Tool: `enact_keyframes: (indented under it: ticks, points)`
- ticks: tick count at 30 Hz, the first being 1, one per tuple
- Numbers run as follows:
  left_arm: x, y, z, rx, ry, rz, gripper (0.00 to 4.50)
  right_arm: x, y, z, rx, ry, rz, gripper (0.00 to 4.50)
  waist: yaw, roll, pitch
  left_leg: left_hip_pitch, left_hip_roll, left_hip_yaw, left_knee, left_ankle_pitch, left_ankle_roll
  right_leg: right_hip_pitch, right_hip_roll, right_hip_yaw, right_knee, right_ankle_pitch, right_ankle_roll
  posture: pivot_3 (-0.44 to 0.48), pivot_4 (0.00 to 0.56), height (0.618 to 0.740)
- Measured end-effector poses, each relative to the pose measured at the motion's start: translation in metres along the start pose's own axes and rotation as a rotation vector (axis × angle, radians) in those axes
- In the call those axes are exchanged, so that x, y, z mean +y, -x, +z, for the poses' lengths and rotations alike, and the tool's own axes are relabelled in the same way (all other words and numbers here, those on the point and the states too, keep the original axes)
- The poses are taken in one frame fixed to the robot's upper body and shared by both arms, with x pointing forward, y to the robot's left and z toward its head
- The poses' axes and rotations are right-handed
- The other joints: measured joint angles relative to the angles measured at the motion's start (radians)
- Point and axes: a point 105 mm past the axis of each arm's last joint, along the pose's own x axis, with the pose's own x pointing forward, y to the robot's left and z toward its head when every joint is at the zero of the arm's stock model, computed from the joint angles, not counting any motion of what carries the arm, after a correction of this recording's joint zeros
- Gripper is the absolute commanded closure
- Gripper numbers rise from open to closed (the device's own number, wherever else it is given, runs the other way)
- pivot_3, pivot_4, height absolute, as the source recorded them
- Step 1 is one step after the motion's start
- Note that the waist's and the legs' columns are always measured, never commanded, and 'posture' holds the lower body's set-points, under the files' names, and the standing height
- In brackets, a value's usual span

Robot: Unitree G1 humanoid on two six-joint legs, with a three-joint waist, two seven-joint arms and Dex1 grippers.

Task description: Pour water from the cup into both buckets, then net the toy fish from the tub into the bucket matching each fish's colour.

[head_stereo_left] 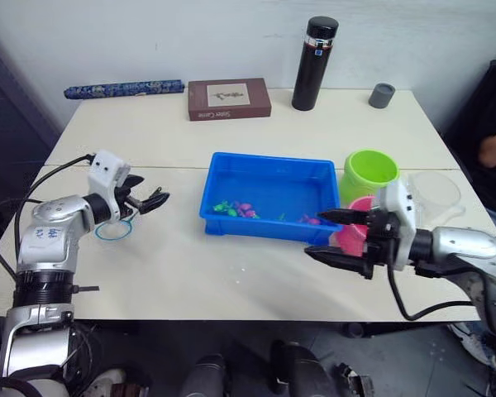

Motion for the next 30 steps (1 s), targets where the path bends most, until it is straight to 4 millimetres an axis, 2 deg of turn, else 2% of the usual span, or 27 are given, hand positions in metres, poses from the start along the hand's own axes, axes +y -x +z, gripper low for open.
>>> enact_keyframes:
  ticks: [9,12,15,23,27,30]
  points:
    - [0.029,0.0,-0.045,0.081,0.077,0.098,0.0,0.0,-0.005,0.007,-0.019,0.026,-0.01,0.06,0.007,-0.001,0.0,0.0,0.0,0.0,0.0,0.0,0.0,0.0,0.0,-0.002,0.0,0.0,0.0,0.0,0.15,0.74]
    - [0.035,-0.006,-0.045,0.089,0.074,0.105,0.0,0.0,-0.006,0.009,-0.016,0.027,-0.017,0.06,0.007,-0.002,0.0,-0.001,0.0,0.0,0.0,0.0,0.0,0.0,0.0,-0.002,0.0,0.0,0.0,0.0,0.15,0.74]
    - [0.036,-0.012,-0.049,0.111,0.065,0.104,0.0,0.002,-0.006,0.009,-0.011,0.034,-0.026,0.06,0.006,-0.002,-0.001,-0.001,0.0,0.0,0.0,-0.001,0.001,0.0,0.0,-0.002,-0.001,0.0,0.0,0.0,0.15,0.74]
    - [0.03,-0.022,-0.075,0.212,0.098,0.101,0.0,0.003,0.003,0.009,0.002,0.009,-0.093,0.06,0.005,-0.003,0.0,-0.001,0.0,0.001,0.0,-0.001,0.002,0.0,0.0,-0.003,-0.001,0.0,0.0,0.0,0.15,0.74]
    - [0.03,-0.025,-0.075,0.226,0.084,0.109,0.0,0.003,0.006,0.012,0.002,0.002,-0.12,0.06,0.005,-0.004,-0.001,-0.001,0.0,0.001,0.0,-0.002,0.002,0.0,0.0,-0.003,0.0,0.0,0.001,0.0,0.15,0.74]
    - [0.028,-0.028,-0.074,0.228,0.087,0.103,0.7,0.003,0.008,0.014,-0.004,0.002,-0.138,0.0,0.005,-0.004,-0.001,-0.001,0.0,0.001,0.0,-0.002,0.002,0.0,0.0,-0.003,0.0,0.0,0.001,0.0,0.15,0.74]
